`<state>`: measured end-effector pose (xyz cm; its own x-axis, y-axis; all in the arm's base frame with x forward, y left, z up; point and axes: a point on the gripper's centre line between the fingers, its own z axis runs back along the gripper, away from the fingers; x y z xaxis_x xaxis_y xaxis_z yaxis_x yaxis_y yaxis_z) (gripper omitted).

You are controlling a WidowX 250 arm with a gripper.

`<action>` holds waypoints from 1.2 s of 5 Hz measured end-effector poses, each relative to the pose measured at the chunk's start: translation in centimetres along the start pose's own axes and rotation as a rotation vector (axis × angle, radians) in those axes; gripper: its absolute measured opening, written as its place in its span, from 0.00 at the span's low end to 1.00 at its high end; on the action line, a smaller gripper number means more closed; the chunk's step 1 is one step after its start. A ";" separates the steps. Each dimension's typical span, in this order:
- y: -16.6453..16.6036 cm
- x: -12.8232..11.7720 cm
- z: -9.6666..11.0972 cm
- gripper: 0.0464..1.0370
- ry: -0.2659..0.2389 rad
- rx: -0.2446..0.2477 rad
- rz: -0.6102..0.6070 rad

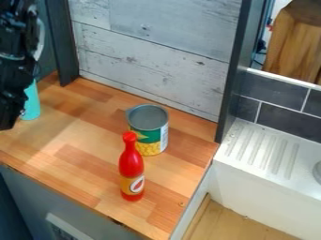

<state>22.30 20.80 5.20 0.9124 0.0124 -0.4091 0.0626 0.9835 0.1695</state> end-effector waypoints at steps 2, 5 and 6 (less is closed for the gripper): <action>2.6 1.1 -2.7 0.62 0.025 0.078 -0.015; 3.4 1.7 -3.6 0.62 -0.183 -0.067 -0.009; 3.6 1.8 -3.7 0.62 -0.248 -0.074 0.029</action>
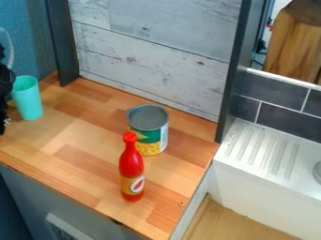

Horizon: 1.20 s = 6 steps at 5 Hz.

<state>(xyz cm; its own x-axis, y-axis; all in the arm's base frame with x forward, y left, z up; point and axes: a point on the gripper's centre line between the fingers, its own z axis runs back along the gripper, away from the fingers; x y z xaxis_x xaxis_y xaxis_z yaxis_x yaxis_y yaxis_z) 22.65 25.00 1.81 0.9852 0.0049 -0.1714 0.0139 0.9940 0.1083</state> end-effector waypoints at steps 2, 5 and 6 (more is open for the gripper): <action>-0.2 -0.2 -0.2 0.94 0.007 -0.002 0.053; -0.6 -1.9 6.1 0.96 -0.057 0.019 0.088; -0.9 -1.2 8.8 0.96 -0.085 0.011 0.060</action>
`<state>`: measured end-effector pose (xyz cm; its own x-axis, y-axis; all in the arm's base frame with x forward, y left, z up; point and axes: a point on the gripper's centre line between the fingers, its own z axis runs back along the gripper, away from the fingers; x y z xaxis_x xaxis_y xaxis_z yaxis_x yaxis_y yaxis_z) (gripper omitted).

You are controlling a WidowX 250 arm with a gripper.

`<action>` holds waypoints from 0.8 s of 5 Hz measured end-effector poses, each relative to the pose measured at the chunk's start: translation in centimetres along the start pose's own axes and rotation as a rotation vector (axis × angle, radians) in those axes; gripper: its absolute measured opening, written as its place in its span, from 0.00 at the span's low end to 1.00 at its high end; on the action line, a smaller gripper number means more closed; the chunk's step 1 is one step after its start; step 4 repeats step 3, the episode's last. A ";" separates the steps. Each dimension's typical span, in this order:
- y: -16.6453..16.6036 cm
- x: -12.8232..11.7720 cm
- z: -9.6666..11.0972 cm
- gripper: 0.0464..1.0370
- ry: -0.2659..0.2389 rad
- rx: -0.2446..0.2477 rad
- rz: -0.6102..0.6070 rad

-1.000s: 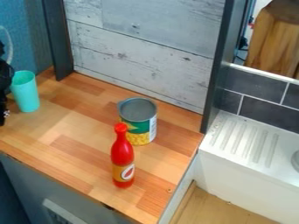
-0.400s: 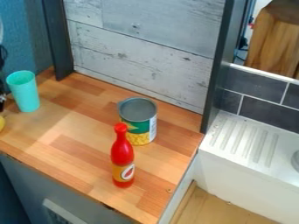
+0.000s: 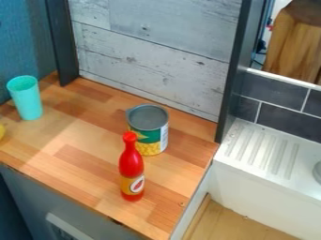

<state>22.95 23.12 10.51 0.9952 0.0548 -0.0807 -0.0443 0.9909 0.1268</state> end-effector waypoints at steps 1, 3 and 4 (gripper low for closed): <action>-2.4 3.2 1.7 0.96 -0.057 0.008 -0.082; -4.3 6.3 0.4 0.96 -0.012 0.025 -0.084; -4.3 6.3 0.4 0.96 -0.012 0.025 -0.084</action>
